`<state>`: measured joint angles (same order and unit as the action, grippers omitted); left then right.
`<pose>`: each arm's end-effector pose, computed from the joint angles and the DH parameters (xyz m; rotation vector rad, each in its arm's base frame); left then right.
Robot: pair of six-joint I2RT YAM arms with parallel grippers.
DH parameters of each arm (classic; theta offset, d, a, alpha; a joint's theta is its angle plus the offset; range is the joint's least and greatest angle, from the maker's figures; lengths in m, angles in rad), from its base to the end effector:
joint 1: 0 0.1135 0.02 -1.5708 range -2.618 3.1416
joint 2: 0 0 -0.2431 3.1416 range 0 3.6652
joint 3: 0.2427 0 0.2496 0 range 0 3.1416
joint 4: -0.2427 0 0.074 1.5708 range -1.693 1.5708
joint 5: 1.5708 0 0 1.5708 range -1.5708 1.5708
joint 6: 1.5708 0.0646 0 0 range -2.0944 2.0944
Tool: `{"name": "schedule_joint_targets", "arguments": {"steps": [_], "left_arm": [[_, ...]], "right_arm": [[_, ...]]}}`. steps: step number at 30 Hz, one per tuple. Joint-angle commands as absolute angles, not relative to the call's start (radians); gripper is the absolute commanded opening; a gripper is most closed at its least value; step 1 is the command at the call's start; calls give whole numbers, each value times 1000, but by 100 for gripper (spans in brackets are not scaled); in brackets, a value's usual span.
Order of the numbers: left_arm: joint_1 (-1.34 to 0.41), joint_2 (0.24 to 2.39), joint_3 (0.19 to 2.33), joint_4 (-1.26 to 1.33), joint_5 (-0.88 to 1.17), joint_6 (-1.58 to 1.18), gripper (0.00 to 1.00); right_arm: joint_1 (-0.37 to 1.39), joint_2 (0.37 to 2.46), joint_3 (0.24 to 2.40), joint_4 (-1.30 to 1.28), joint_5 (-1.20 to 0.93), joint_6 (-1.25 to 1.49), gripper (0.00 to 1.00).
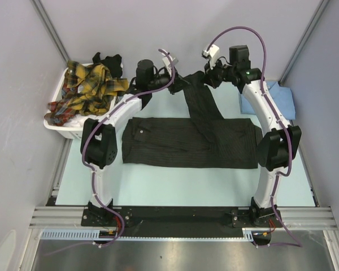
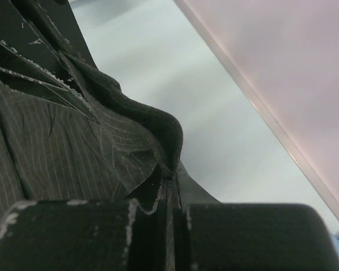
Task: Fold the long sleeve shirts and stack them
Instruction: Fold the shirt
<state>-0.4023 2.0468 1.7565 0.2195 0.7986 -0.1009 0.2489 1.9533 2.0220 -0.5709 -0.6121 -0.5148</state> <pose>0.4415 -0.2382 0.3093 0.8643 1.4914 -1.0277 0.4362 0.1492 0.3544 -1.0765 1.6919 0.4627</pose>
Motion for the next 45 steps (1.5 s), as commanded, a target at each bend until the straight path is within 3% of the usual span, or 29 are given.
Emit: {"name": "schedule_joint_targets", "arguments": {"steps": [1,8,14,18,21,24,32,37,39,45], "left_arm": [[-390,1999,1722,216,1007,68,10],[-399,1870,1597,39,1132,363,10],[-422,1775,1496,-184,1161,603,20],[-400,1701,1367,-199,1117,601,41],[-385,1629,1269,-209,1021,555,56],[-348,1543,1147,-210,968,493,63],[-198,1318,868,-233,868,399,68],[-163,1197,752,-175,761,90,76],[-164,1152,711,-109,718,-88,80],[-170,1112,698,-6,576,-391,82]], "right_arm": [[249,1867,2013,-640,-660,-563,0],[268,1706,1839,-719,-664,-581,0],[320,1537,1639,-755,-629,-562,0],[393,1448,1478,-700,-569,-462,0],[454,1408,1349,-591,-533,-341,0],[514,1425,1258,-467,-503,-214,0],[537,1630,1189,-185,-620,171,0],[540,1738,1200,-17,-655,412,0],[551,1749,1200,40,-628,440,0],[617,1746,1197,23,-525,396,0]]}}
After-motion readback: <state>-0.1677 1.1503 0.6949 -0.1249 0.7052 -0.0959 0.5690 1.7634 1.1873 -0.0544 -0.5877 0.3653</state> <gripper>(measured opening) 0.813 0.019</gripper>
